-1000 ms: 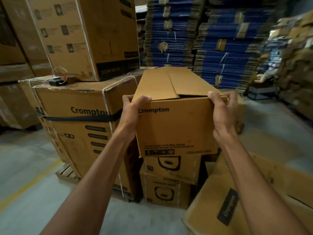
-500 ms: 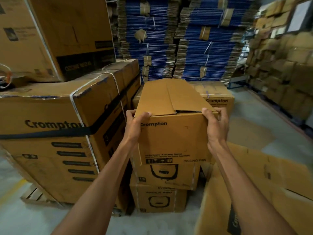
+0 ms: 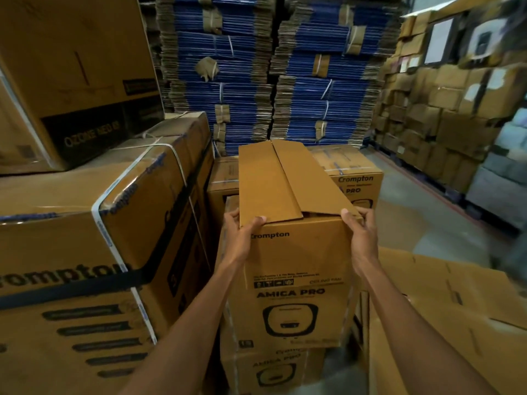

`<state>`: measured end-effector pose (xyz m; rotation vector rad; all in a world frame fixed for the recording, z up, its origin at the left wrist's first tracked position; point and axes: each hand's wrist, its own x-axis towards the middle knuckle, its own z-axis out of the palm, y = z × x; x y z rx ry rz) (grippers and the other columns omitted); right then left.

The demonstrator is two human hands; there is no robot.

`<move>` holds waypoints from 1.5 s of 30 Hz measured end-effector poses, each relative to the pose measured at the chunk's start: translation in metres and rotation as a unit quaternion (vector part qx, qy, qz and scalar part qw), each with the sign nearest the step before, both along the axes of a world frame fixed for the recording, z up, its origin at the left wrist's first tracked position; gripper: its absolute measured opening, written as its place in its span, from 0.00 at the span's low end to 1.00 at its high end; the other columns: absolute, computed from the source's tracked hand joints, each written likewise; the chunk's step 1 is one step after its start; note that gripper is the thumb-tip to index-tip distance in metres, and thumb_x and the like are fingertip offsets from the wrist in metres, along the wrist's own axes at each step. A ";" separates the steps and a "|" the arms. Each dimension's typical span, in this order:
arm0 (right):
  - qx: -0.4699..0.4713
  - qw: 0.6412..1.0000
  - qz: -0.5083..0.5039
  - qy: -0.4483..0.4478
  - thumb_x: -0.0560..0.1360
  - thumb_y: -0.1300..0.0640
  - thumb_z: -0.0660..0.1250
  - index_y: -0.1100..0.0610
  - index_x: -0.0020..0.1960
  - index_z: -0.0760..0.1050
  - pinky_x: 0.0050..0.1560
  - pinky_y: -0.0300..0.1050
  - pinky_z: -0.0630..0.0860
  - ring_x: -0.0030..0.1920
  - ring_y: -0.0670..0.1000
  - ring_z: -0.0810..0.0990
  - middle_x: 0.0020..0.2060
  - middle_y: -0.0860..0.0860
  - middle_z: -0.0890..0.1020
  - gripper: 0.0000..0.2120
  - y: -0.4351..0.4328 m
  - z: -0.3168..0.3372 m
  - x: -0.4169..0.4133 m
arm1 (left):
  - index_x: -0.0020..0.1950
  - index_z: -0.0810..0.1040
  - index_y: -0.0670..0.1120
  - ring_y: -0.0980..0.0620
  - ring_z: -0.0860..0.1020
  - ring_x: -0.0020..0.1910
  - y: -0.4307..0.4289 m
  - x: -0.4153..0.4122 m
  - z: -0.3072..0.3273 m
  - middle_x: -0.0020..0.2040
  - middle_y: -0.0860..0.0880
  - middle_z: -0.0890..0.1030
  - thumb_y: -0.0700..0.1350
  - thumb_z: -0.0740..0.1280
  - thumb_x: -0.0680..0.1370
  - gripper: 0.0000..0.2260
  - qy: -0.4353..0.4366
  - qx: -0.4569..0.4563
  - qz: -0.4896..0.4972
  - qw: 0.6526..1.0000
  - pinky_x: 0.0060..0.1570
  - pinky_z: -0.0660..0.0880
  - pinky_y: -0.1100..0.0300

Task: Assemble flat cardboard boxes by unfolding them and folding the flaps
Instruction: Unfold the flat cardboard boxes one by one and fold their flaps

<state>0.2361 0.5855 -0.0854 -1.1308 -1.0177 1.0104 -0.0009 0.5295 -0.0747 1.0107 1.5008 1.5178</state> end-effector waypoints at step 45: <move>0.069 0.994 -0.072 0.050 0.75 0.65 0.73 0.50 0.71 0.64 0.56 0.51 0.78 0.58 0.52 0.79 0.63 0.51 0.78 0.30 0.012 0.059 0.000 | 0.84 0.52 0.54 0.55 0.71 0.73 0.042 0.034 0.079 0.77 0.52 0.69 0.42 0.79 0.73 0.48 0.226 0.191 -0.164 0.941 0.71 0.71 0.50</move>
